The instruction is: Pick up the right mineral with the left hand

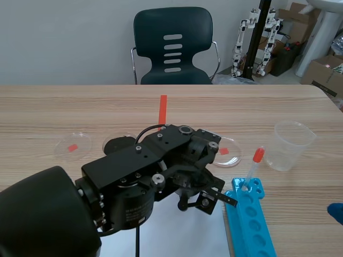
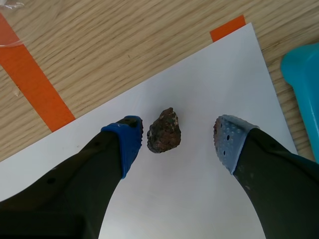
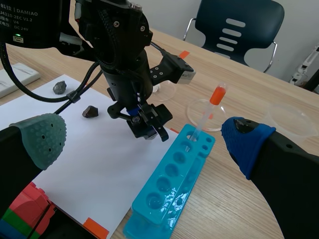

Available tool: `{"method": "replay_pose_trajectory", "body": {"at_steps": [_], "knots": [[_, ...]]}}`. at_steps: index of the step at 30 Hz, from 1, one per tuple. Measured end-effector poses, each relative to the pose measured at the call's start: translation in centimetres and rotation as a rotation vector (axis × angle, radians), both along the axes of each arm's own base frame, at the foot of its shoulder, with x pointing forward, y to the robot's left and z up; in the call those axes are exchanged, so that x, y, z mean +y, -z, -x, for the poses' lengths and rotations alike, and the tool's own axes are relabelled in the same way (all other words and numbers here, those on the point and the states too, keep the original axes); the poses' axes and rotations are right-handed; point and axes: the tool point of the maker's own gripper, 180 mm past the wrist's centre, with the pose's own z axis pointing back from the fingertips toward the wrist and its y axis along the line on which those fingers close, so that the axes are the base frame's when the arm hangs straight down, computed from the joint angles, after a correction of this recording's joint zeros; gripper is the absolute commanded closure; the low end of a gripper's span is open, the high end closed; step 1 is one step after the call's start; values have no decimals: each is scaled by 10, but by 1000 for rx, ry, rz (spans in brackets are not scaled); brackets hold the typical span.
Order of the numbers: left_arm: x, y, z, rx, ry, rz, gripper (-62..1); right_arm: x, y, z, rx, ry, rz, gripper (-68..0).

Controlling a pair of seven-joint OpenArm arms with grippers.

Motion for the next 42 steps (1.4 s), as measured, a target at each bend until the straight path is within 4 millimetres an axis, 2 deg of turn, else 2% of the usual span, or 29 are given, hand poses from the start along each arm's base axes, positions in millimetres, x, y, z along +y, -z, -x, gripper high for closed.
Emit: {"method": "replay_pose_trajectory", "body": {"at_steps": [12, 21, 23, 36, 39, 42], "knots": [[0, 2, -2, -14, -6, 3, -288, 0, 0, 0, 0, 0, 0, -679], [3, 6, -2, -14, -13, -5, -133, 0, 0, 0, 0, 0, 0, -679], [3, 6, -2, -14, -13, -5, -115, 0, 0, 0, 0, 0, 0, -679], [2, 5, -3, -17, -12, -3, -116, 0, 0, 0, 0, 0, 0, -679], [-4, -6, -7, -46, -5, 27, -116, 0, 0, 0, 0, 0, 0, -679], [-10, -32, -18, -119, 9, 83, -116, 0, 0, 0, 0, 0, 0, -679]]}}
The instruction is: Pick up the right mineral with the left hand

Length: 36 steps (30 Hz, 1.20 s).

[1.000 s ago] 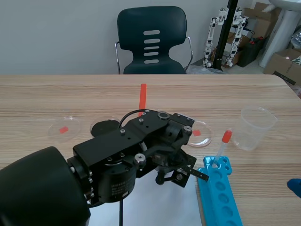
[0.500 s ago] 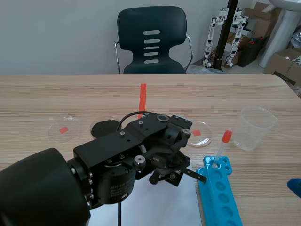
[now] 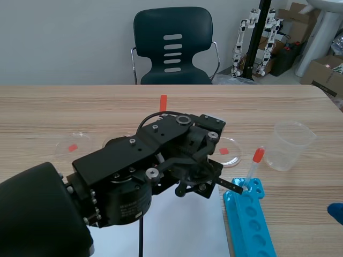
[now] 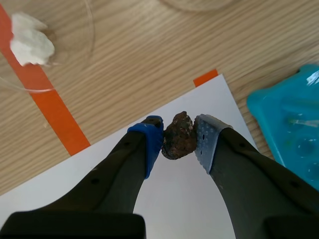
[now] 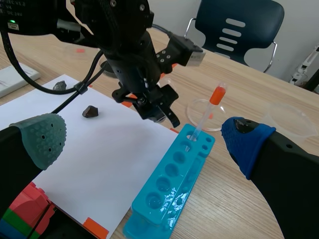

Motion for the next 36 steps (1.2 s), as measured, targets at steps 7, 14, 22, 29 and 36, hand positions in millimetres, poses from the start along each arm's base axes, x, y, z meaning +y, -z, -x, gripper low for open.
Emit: {"method": "replay_pose_trajectory", "body": {"at_steps": [7, 14, 22, 29, 36], "knots": [[26, -45, -16, -190, 14, 66, -116, 0, 0, 0, 0, 0, 0, -679], [81, -92, -20, -400, 14, 140, -116, 0, 0, 0, 1, 0, 0, -679], [128, -141, 15, -618, 138, 191, -115, 0, 0, 0, 0, 0, 0, -679], [163, -149, 53, -653, 167, 176, -115, 0, 0, 0, 0, 0, 0, -679], [190, -162, 76, -696, 124, 157, -115, 0, 0, 0, 0, 0, 0, -679]]}}
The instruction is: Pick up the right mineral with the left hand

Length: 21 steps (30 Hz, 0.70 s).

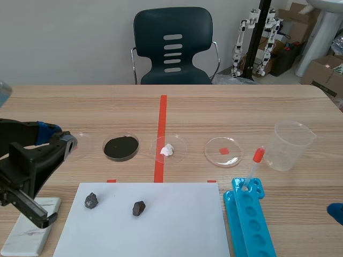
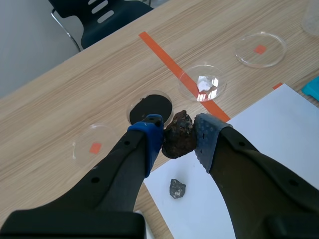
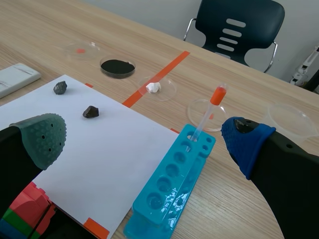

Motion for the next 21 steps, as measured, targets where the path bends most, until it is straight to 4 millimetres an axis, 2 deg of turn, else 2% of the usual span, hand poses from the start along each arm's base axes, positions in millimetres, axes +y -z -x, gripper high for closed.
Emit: {"method": "replay_pose_trajectory", "body": {"at_steps": [9, 21], "knots": [[24, -9, 21, -17, -85, -21, -116, 0, 0, 0, 0, 0, 0, -679], [1, 10, 59, 109, 57, 17, -116, 0, 0, 0, 0, 0, 0, -679]]}}
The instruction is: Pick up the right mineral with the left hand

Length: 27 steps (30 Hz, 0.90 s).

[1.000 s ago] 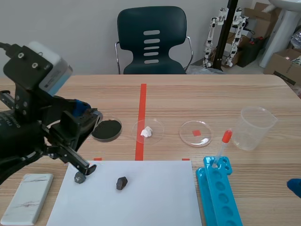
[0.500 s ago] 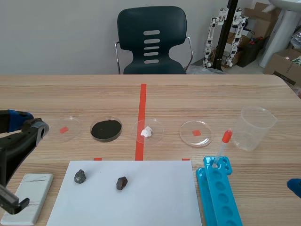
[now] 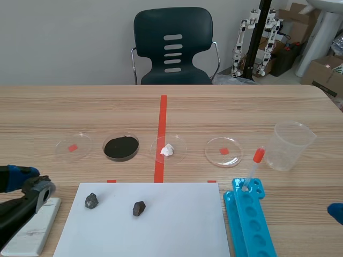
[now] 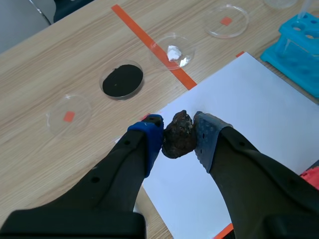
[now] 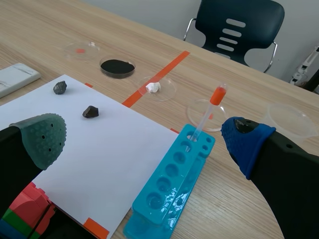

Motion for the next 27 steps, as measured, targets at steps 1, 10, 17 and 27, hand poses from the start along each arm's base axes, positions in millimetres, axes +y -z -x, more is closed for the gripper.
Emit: {"method": "replay_pose_trajectory", "body": {"at_steps": [1, 10, 17, 27], "knots": [[-1, 1, 1, 7, 4, 0, -116, 0, 0, 0, 0, 0, 0, -679], [-4, 2, 3, 16, 18, 5, -116, 0, 0, 0, 0, 0, 0, -679], [-4, 2, 3, 16, 18, 5, -116, 0, 0, -1, -2, 0, 0, -679], [-4, 2, 3, 16, 18, 5, -116, 0, 0, -1, -2, 0, 0, -679]]}}
